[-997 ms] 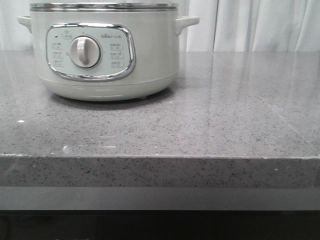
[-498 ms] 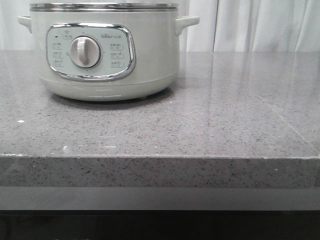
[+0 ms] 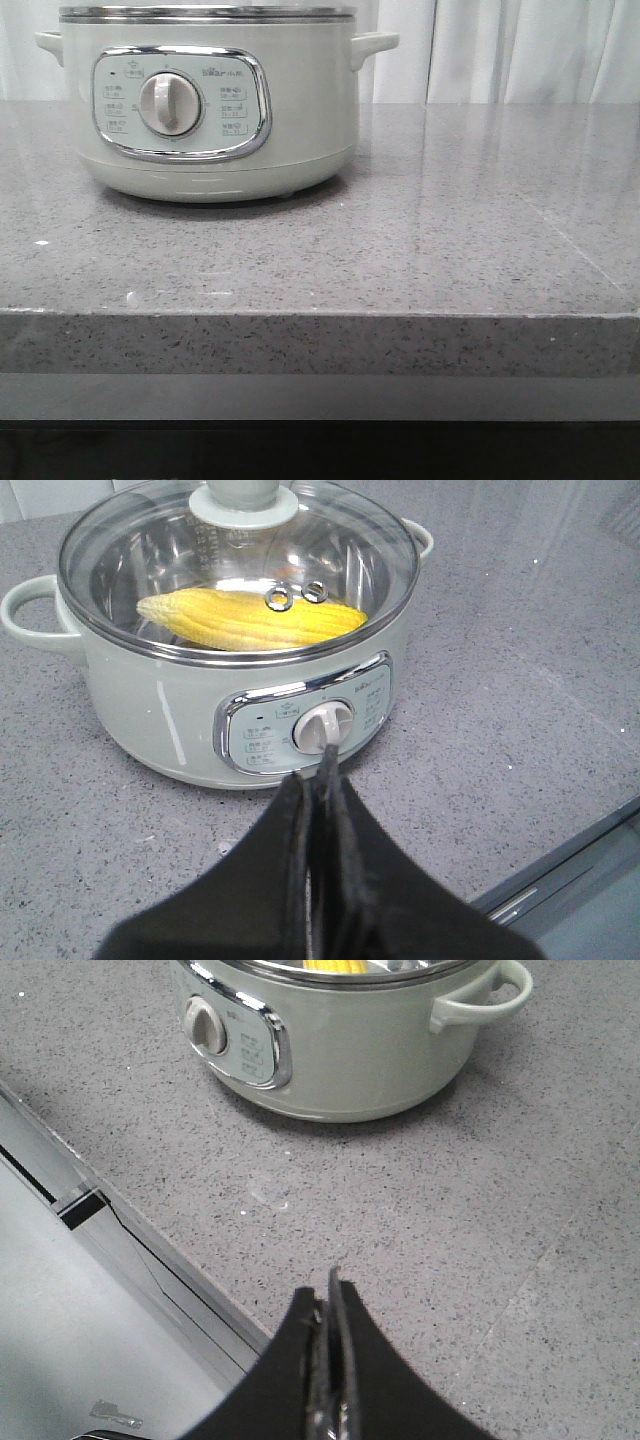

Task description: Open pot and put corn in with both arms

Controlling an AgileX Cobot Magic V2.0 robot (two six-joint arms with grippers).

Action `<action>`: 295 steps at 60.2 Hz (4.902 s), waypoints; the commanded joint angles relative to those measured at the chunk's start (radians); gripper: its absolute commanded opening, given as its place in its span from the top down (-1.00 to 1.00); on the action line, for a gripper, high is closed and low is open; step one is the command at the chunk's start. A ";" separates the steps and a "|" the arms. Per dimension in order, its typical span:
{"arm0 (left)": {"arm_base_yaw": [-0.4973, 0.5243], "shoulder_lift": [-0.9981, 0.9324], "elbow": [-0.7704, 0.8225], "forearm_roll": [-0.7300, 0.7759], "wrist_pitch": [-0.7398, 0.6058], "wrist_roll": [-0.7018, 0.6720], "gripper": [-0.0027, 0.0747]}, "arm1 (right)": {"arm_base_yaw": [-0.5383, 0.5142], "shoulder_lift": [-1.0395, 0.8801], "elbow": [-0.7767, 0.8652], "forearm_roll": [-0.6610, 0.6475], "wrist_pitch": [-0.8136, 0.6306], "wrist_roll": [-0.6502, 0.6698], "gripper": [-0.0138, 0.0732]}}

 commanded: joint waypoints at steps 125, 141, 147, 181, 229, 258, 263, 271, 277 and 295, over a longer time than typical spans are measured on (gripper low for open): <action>0.398 -0.735 0.849 0.165 -0.679 -0.297 0.98 | -0.003 -0.003 -0.027 -0.003 -0.059 -0.013 0.84; 0.400 -0.735 0.849 0.165 -0.679 -0.297 0.98 | -0.003 -0.003 -0.027 -0.003 -0.059 -0.013 0.84; 0.400 -0.735 0.849 0.165 -0.679 -0.297 0.98 | -0.003 -0.003 -0.027 -0.003 -0.059 -0.013 0.84; 0.400 -0.735 0.849 0.165 -0.679 -0.297 0.98 | -0.023 -0.033 -0.011 -0.021 -0.089 -0.013 0.84; 0.400 -0.735 0.849 0.165 -0.679 -0.297 0.98 | -0.540 -0.751 0.841 0.014 -0.698 -0.013 0.84; 0.400 -0.732 0.849 0.165 -0.677 -0.297 0.98 | -0.540 -0.802 0.907 0.028 -0.712 -0.013 0.84; 0.400 -0.732 0.849 0.165 -0.677 -0.297 0.98 | -0.540 -0.801 0.907 0.028 -0.712 -0.013 0.84; 0.400 -0.732 0.849 0.165 -0.677 -0.297 0.98 | -0.540 -0.801 0.907 0.028 -0.712 -0.013 0.84; 0.400 -0.732 0.849 0.165 -0.677 -0.297 0.98 | -0.540 -0.801 0.907 0.028 -0.712 -0.013 0.84; 0.400 -0.732 0.849 0.165 -0.677 -0.297 0.98 | -0.540 -0.801 0.907 0.028 -0.712 -0.013 0.84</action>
